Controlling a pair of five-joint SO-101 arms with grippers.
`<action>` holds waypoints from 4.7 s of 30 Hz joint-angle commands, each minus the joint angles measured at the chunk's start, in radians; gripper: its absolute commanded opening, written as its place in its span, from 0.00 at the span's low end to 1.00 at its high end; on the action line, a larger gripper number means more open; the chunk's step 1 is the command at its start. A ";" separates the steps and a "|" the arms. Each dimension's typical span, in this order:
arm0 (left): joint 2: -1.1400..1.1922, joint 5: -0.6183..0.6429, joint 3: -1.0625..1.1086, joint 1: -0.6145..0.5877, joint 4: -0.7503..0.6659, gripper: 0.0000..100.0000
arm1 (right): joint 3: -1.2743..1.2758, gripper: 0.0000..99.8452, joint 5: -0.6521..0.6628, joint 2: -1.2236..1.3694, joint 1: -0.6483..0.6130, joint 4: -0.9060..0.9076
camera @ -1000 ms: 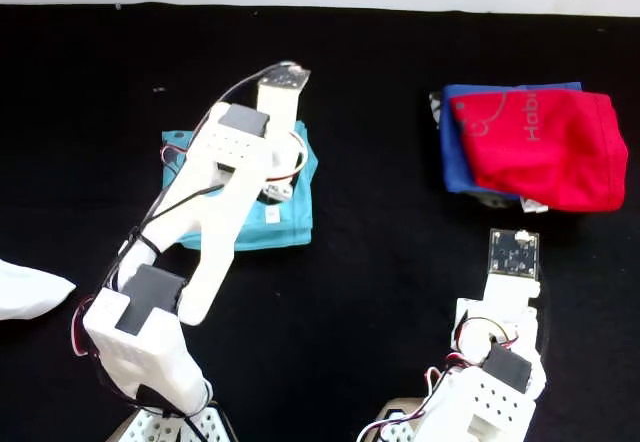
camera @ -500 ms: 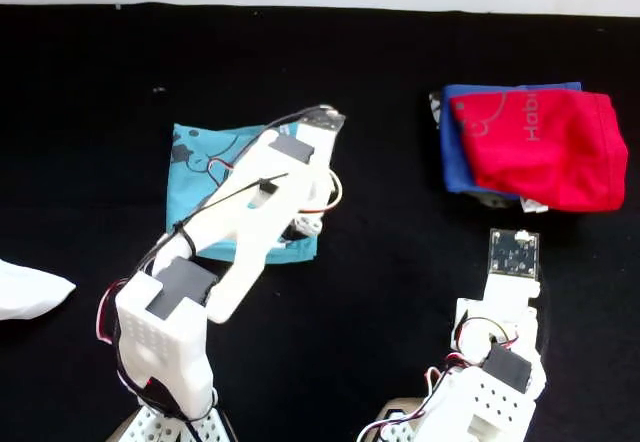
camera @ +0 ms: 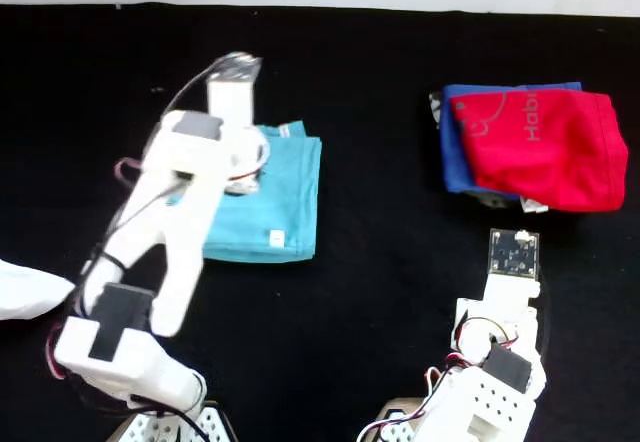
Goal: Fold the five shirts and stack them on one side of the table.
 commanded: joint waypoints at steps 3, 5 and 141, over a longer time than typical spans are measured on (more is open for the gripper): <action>0.137 -0.072 -0.050 -0.148 -0.247 0.01 | 0.104 0.01 0.003 -0.007 0.007 -0.016; 0.239 -0.104 -0.131 -0.154 -0.226 0.01 | 0.104 0.01 0.003 -0.007 0.007 -0.016; -0.160 0.020 0.567 -0.625 -0.249 0.01 | -2.838 0.01 -0.414 2.427 -0.895 0.707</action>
